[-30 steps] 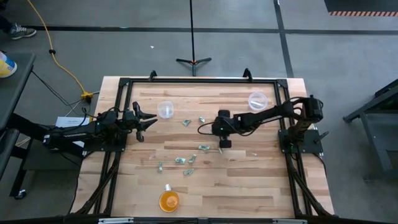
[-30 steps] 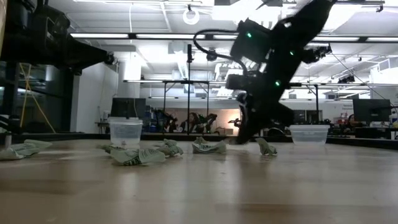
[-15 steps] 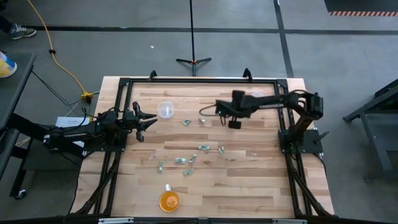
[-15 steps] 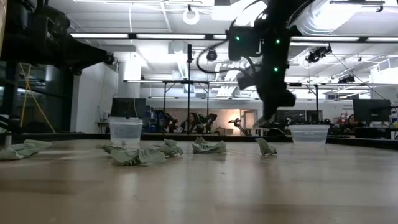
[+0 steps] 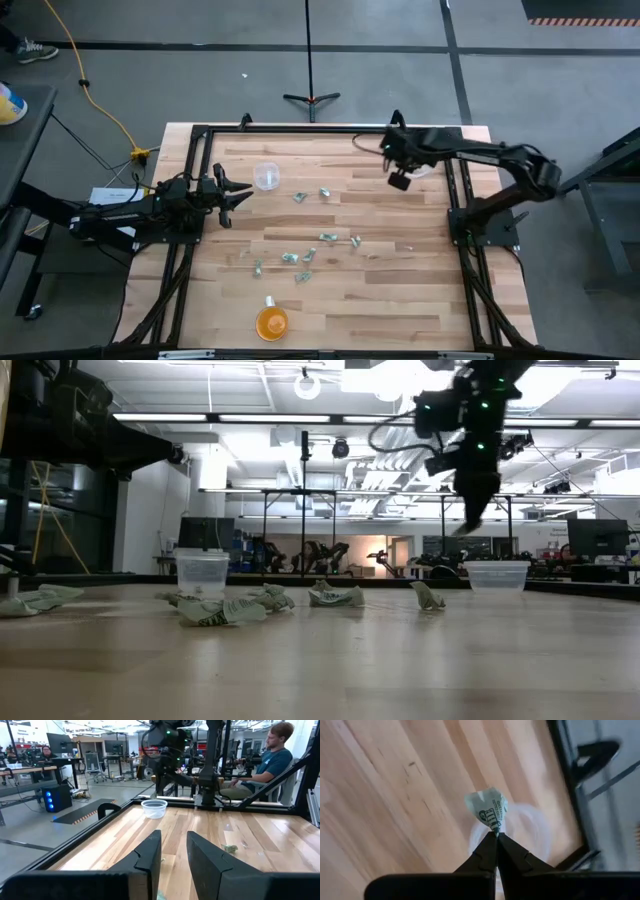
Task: Pick and place items into bin
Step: Put the stevia packet into the right transparent bin
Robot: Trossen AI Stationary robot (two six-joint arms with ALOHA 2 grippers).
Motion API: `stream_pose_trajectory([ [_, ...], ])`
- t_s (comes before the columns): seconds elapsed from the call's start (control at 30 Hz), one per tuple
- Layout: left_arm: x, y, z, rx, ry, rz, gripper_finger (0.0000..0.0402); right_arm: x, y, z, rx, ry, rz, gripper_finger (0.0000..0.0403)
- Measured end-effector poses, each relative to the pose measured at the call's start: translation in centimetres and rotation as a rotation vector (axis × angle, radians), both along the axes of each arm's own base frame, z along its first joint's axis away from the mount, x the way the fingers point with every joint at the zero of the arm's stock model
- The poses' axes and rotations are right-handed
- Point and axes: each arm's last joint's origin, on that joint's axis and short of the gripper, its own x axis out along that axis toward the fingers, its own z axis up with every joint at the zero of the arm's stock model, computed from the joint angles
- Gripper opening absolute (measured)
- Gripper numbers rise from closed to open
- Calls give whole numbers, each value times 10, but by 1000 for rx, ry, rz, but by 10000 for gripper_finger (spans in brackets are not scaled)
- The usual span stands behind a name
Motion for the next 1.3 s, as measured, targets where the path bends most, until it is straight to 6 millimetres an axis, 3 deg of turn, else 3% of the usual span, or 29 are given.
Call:
stream_pose_trajectory([
  [0.3, 0, 0, 0, 0, 0, 0, 128, -44, -14, -17, 20, -64, -146, 1],
  [0.5, 0, 0, 0, 0, 0, 0, 128, -51, -20, -23, 28, -71, -186, 19],
  [0.73, 0, 0, 0, 0, 0, 0, 128, -49, -25, -22, -12, -113, -197, 82],
  [0.83, 0, 0, 0, 0, 0, 0, 128, -34, -30, -17, 25, -336, -125, 113],
  [1.0, 0, 0, 0, 0, 0, 0, 128, 10, -23, 1, 64, -799, 199, 157],
  [1.13, 0, 0, 0, 0, 0, 0, 128, 44, -6, -6, 11, -869, 337, 190],
  [1.3, 0, 0, 0, 0, 0, 0, 128, 81, 14, -31, -33, -866, 400, 234],
])
